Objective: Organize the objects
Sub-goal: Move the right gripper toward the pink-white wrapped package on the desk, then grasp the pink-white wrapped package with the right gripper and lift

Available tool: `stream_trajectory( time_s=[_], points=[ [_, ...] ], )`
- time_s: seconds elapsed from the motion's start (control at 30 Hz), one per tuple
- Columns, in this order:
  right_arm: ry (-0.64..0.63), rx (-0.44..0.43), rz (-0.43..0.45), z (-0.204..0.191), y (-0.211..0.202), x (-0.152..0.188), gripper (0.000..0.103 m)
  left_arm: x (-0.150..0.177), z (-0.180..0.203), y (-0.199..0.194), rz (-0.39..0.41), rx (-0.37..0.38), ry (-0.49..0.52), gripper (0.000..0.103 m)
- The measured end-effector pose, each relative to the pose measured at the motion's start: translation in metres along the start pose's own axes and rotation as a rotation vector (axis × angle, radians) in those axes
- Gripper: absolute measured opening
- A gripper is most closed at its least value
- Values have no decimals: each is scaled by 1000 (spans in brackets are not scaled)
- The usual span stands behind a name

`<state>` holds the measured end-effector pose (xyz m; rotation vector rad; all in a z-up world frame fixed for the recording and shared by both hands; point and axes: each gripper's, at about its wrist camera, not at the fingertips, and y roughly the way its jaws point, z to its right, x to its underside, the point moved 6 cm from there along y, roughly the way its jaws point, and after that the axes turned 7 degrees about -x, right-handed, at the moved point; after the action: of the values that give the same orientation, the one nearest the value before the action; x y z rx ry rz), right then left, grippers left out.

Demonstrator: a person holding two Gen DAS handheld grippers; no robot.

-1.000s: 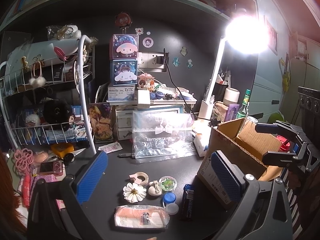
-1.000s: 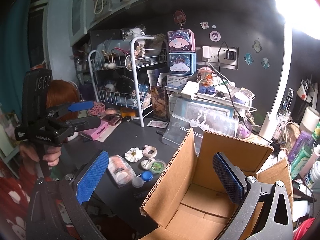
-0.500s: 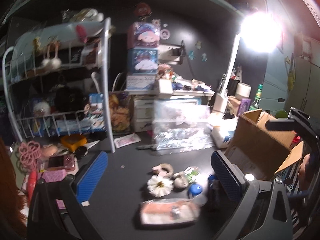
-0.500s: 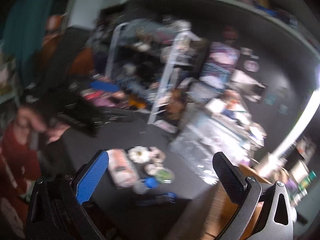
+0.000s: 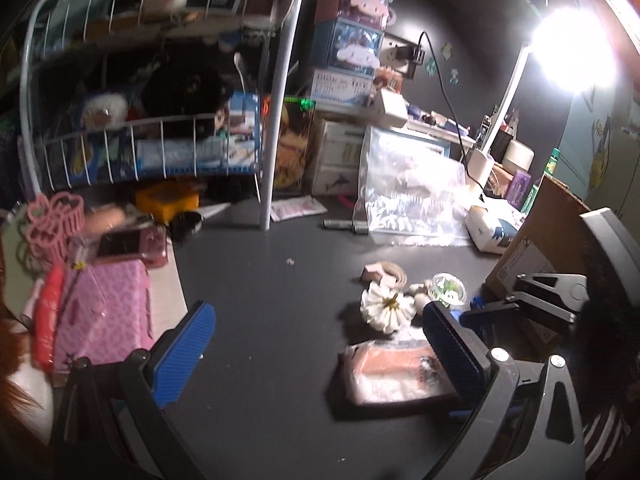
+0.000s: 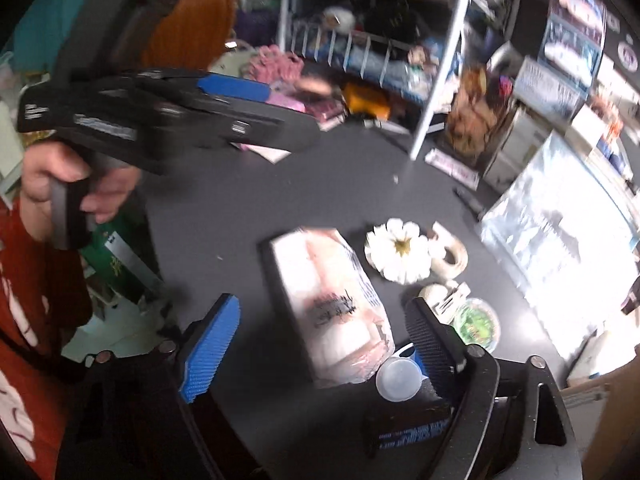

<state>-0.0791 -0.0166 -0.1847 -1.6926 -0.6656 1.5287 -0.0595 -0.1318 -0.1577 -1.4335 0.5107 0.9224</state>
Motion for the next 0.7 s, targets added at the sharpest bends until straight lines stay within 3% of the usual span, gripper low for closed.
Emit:
stream_trajectory(
  time_s=[0.27,0.4,0.7],
  points=[
    [13,-5,-65,13,28,9,79,11,1,18,-52,62,-13,102],
    [42,-27,-87,21,36,11,63,13,3,20,-56,67,-8,103],
    [61,-53,-68,21,34,13,44,18,10,19,-82,84,18,103]
  ],
)
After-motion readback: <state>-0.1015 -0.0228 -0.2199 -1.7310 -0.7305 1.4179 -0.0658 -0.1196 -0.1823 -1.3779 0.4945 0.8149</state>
